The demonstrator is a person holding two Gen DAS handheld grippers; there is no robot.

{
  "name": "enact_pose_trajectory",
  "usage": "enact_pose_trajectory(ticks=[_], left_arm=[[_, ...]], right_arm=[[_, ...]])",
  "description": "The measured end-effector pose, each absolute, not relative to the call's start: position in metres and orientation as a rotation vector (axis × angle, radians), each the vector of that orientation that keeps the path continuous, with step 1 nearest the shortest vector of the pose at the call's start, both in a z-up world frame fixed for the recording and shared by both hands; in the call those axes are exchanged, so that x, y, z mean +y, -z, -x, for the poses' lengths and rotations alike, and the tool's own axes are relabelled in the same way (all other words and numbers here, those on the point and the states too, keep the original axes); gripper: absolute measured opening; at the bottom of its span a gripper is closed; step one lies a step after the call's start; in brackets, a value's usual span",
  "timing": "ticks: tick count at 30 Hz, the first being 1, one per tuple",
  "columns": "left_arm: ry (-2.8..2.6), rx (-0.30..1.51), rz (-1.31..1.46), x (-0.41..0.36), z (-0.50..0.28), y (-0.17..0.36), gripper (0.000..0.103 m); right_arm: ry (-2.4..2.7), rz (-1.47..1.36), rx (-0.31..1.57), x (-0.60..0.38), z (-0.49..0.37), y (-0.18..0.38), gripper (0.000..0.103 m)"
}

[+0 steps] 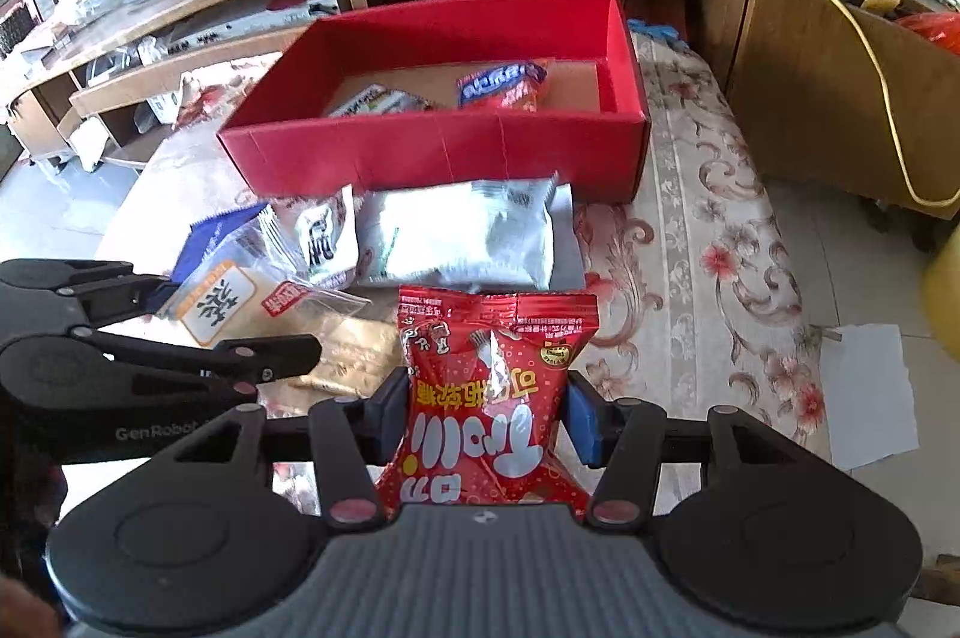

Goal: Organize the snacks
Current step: 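Lift and carry the cake and red chip bag over the red box with both tools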

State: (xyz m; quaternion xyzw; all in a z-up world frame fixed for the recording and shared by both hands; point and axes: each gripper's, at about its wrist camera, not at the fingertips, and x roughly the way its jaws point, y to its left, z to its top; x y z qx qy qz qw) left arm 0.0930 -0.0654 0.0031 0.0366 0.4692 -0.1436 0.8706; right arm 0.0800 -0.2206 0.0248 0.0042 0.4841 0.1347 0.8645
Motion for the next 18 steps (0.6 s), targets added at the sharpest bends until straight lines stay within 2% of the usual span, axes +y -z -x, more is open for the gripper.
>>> enact_pose_trajectory(ticks=[18], left_arm=[[0.269,0.928,0.013,-0.055,-0.118,-0.025,0.065]], right_arm=[[-0.291,-0.026,0.933,-0.21,-0.108,-0.047,0.058]])
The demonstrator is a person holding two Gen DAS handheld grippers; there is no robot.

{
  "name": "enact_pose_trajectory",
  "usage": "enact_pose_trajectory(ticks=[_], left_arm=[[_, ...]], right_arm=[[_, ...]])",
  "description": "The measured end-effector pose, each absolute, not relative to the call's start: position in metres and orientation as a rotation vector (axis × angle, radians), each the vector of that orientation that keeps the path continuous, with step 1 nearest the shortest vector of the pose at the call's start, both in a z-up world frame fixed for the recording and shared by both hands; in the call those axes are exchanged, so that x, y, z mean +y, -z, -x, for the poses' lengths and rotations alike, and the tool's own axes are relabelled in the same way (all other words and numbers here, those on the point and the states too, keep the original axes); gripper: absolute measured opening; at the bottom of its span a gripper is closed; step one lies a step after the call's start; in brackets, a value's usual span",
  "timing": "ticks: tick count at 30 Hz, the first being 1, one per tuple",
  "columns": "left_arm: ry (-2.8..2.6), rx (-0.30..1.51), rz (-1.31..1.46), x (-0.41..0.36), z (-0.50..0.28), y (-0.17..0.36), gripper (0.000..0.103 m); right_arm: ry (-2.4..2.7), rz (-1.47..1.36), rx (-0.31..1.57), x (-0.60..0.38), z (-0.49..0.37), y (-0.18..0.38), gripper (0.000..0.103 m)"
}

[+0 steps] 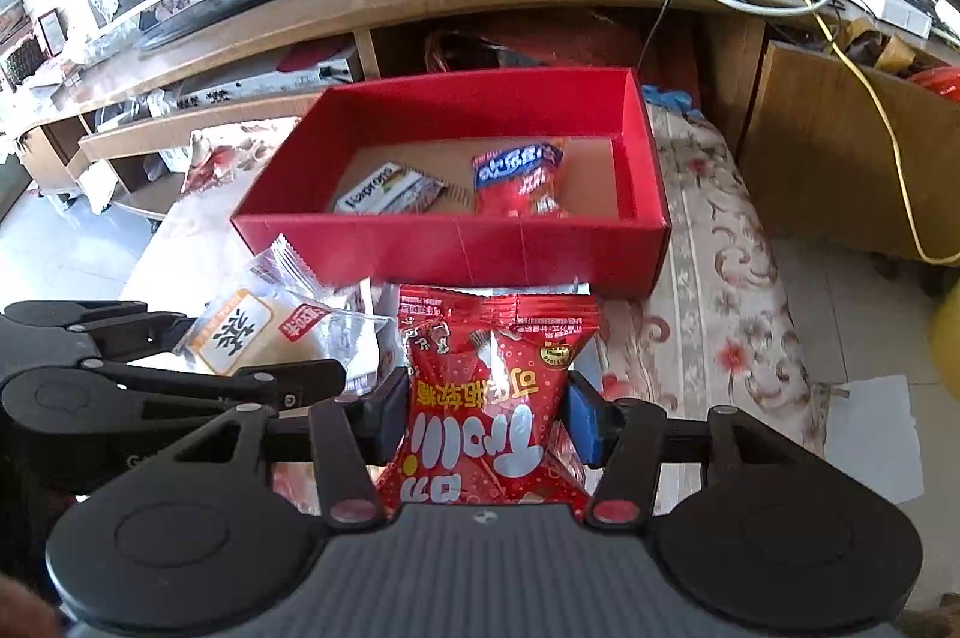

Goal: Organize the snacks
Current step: 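Lift and carry the cake and red chip bag over the red box with both tools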

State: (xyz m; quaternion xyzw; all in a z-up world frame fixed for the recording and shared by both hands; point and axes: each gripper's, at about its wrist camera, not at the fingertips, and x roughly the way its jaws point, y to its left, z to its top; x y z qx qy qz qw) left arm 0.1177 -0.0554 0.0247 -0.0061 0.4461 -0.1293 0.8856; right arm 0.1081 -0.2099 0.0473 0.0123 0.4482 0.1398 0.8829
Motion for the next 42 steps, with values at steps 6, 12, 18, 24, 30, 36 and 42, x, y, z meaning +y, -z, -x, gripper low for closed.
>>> enact_pose_trajectory(ticks=[6,12,18,24,30,36,42], left_arm=[[0.254,0.907,0.04,-0.051,-0.132,-0.031,0.061],[0.249,0.923,0.057,-0.053,-0.141,-0.023,0.048],[0.229,0.941,0.074,-0.054,-0.149,-0.01,0.053],[0.171,0.99,0.103,-0.056,-0.154,0.008,0.087],[0.148,1.036,0.089,-0.058,-0.155,0.024,0.065],[0.166,1.015,0.109,-0.054,-0.149,0.012,0.062],[0.176,0.963,0.143,-0.05,-0.149,-0.006,0.062]], right_arm=[[-0.296,-0.03,0.914,-0.206,-0.121,-0.054,0.058],[-0.291,-0.015,0.913,-0.202,-0.133,-0.053,0.058],[-0.273,-0.01,0.931,-0.205,-0.138,-0.047,0.058],[-0.276,-0.027,0.929,-0.211,-0.137,-0.05,0.058],[-0.282,-0.017,0.941,-0.212,-0.137,-0.046,0.058],[-0.271,-0.021,0.941,-0.216,-0.138,-0.045,0.058],[-0.273,-0.026,0.923,-0.214,-0.14,-0.049,0.058]])
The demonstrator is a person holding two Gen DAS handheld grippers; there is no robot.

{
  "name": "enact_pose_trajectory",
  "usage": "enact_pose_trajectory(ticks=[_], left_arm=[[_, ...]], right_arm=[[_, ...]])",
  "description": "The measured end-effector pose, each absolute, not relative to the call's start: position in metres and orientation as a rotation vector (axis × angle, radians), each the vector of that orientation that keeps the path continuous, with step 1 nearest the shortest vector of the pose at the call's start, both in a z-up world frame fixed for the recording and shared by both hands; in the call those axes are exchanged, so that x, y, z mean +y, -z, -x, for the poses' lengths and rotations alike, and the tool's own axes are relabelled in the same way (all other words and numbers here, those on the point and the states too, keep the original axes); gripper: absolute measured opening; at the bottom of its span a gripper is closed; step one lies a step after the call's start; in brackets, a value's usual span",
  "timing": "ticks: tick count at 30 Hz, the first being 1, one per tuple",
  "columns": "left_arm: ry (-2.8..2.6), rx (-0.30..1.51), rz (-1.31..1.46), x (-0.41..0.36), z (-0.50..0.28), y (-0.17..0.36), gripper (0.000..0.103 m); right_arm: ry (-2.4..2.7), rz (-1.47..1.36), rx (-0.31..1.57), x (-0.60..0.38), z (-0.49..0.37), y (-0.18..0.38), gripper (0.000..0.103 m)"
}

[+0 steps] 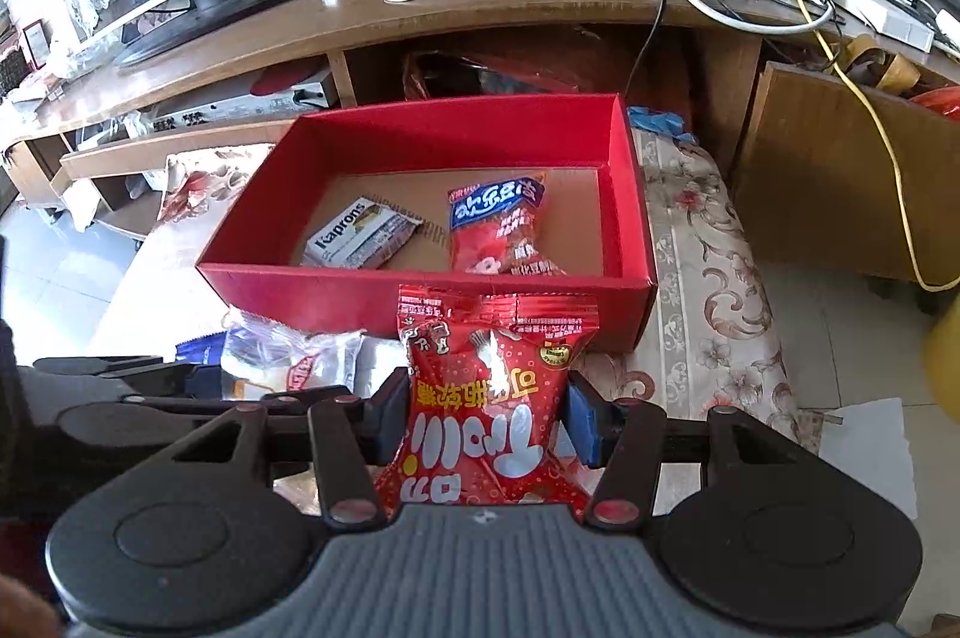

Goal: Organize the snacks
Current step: 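Lift and carry the cake and red chip bag over the red box with both tools, then open both tools to drop the cake and chip bag into the red box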

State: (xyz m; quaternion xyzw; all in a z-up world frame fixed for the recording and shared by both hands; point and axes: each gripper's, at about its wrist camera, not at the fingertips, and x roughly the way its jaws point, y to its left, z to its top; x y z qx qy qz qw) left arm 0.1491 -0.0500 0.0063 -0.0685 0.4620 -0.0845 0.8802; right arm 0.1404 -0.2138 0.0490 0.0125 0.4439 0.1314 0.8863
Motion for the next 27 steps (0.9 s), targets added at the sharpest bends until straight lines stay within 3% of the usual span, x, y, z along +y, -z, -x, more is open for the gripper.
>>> enact_pose_trajectory(ticks=[11,27], left_arm=[[0.183,0.871,0.198,-0.043,-0.168,-0.037,0.062],[0.137,0.856,0.196,-0.039,-0.241,-0.03,0.062]], right_arm=[[-0.272,-0.039,0.876,-0.208,-0.164,-0.062,0.058],[-0.233,-0.04,0.886,-0.195,-0.254,-0.048,0.058]])
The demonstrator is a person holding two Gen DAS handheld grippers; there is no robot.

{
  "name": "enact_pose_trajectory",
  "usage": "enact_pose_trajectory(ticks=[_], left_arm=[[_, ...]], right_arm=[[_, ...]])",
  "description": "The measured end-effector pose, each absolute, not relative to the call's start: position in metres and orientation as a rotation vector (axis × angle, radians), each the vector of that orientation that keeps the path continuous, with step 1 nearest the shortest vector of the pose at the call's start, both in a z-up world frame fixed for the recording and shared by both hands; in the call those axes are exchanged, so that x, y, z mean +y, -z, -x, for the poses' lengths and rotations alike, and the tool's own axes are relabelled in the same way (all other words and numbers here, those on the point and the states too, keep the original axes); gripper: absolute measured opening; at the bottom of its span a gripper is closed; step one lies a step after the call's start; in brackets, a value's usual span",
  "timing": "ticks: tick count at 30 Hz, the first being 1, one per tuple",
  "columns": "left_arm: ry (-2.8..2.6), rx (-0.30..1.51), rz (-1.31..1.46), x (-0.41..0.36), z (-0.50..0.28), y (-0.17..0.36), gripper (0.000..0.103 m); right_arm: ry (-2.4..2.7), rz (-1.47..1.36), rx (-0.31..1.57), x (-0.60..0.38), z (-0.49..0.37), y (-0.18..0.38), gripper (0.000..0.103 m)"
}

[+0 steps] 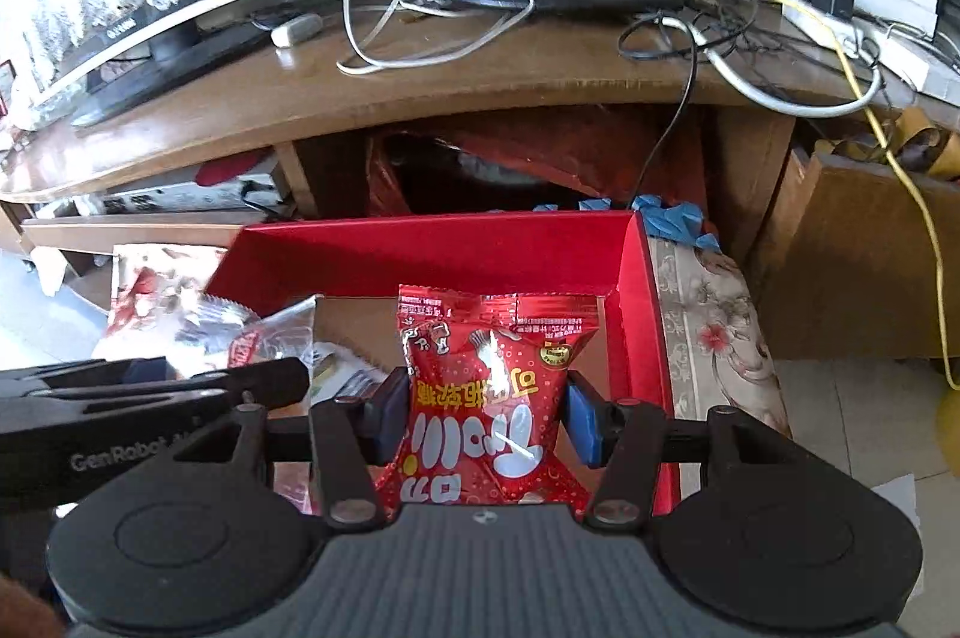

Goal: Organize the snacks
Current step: 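Open both tools to drop the cake and chip bag into the red box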

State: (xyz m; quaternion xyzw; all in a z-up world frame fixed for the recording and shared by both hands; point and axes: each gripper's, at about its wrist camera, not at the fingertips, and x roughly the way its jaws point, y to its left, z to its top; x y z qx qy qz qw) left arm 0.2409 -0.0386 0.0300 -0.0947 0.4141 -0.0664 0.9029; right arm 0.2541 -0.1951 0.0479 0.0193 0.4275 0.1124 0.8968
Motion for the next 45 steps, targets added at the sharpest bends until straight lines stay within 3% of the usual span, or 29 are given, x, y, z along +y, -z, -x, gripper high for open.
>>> enact_pose_trajectory(ticks=[16,22,30,45], left_arm=[[0.087,0.944,0.187,-0.036,-0.259,0.005,0.064],[0.075,0.928,0.163,-0.036,-0.257,0.0,0.076],[0.061,0.904,0.144,-0.035,-0.251,-0.008,0.083],[0.086,0.851,0.143,-0.029,-0.225,-0.035,0.086]], right_arm=[[-0.221,0.013,0.979,-0.181,-0.289,-0.003,0.059],[-0.194,0.045,0.948,-0.181,-0.287,-0.008,0.063],[-0.187,0.053,0.921,-0.182,-0.283,-0.017,0.065],[-0.209,0.053,0.854,-0.179,-0.256,-0.043,0.066]])
